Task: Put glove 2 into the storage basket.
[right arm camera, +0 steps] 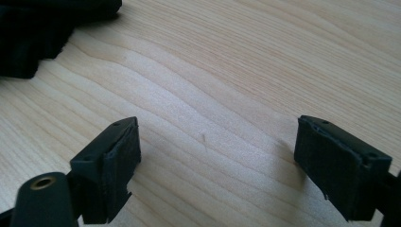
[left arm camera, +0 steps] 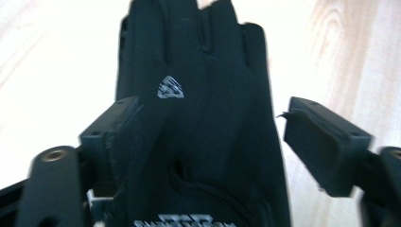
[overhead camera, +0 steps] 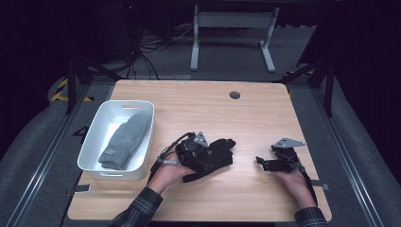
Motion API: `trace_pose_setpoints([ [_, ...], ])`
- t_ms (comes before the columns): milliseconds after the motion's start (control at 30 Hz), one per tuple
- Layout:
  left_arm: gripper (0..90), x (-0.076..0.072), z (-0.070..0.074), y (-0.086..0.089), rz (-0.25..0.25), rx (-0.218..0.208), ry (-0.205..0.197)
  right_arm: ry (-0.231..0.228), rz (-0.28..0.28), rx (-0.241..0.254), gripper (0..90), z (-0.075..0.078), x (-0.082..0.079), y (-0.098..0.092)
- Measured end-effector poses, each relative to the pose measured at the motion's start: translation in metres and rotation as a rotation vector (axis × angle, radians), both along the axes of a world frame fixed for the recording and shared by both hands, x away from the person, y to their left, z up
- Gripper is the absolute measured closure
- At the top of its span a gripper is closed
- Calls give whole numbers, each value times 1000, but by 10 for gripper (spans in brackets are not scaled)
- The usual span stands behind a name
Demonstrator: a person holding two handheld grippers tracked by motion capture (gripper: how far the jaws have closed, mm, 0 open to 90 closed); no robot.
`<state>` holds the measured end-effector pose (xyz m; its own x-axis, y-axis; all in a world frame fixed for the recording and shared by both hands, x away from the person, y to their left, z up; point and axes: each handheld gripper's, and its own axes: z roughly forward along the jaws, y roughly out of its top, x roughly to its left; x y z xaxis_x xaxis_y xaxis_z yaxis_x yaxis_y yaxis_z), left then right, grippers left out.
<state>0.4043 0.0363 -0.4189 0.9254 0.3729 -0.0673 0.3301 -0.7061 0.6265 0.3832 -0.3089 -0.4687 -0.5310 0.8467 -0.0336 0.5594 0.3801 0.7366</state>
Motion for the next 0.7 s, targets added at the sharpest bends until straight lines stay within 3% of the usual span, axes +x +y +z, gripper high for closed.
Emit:
trace_pose_setpoints([
  [167, 144, 7, -8, -8, 0, 22, -3, 0, 0, 0, 159, 0, 0, 0],
  [300, 130, 11, -19, -15, 1, 67, -9, 0, 0, 0, 159, 0, 0, 0],
  [567, 82, 18, -36, -15, 9, 58, 25, 0, 0, 0, 159, 0, 0, 0],
  [700, 87, 18, -36, -14, 9, 54, 29, 0, -1, 0, 159, 0, 0, 0],
])
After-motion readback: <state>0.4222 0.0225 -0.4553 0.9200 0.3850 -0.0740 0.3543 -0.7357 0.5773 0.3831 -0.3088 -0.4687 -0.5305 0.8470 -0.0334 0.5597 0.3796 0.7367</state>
